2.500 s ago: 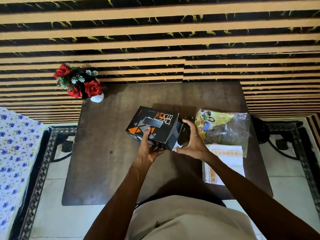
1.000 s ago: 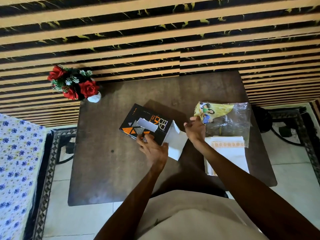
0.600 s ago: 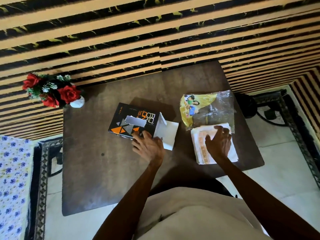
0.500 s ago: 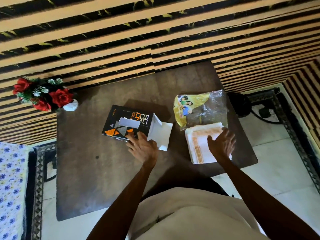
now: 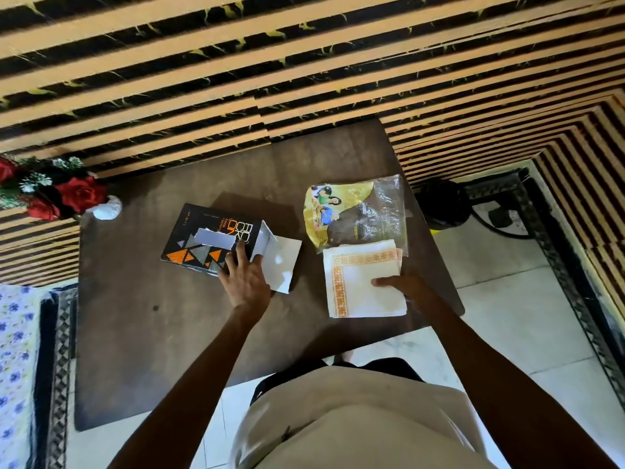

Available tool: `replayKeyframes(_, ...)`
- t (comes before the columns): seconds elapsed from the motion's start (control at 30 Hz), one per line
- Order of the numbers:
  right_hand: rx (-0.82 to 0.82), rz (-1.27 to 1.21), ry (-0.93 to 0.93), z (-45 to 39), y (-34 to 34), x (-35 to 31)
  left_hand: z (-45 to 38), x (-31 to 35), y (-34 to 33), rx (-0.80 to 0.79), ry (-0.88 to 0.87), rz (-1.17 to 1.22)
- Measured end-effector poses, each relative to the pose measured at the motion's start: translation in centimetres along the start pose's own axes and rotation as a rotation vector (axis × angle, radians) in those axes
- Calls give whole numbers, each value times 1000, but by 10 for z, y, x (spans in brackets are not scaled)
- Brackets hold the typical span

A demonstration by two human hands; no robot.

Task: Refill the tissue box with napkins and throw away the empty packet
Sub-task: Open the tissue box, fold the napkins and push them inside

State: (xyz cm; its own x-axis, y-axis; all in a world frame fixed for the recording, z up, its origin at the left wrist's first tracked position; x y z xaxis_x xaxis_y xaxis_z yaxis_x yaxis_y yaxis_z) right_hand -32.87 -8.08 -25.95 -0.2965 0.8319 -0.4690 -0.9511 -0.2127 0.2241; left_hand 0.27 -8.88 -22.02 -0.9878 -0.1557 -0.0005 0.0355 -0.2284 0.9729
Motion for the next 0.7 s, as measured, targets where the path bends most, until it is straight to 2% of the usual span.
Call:
replayKeyframes(0.23,-166,86,76,10,-12,-11,-18,-4,9,-98,-220,-272)
replayKeyframes(0.37,-234,161,220,24,-22,-21,-33,-5,15,-171,-351,-383)
replayKeyframes(0.47,-295,235,304,31,-29,-30,-45,-6,22,-241,-409,-331)
replayKeyframes(0.6,-330,196,332,38,-37,-44,-59,-8,29,-251,-488,-186)
replayKeyframes(0.67,-315,105,331,48,-45,-56,-65,-12,28,-253,-518,-180)
replayKeyframes(0.7,-281,137,367,52,-52,-62,-67,-12,28,-247,-524,-182)
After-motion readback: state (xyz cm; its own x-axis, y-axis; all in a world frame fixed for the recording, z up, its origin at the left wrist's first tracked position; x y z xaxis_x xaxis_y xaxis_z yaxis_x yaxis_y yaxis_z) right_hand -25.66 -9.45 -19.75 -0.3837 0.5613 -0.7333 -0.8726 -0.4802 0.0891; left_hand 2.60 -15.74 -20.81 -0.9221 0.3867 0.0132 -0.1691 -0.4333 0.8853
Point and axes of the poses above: each hand's wrist, its own z-axis away from the middle knuckle, its own y-axis out of the back of the hand, x = y × z, the point moved 5 cm from there along -z, towards the middle knuckle, and after that the axes turned 7 degrees about -y, right-handed, at the moved point
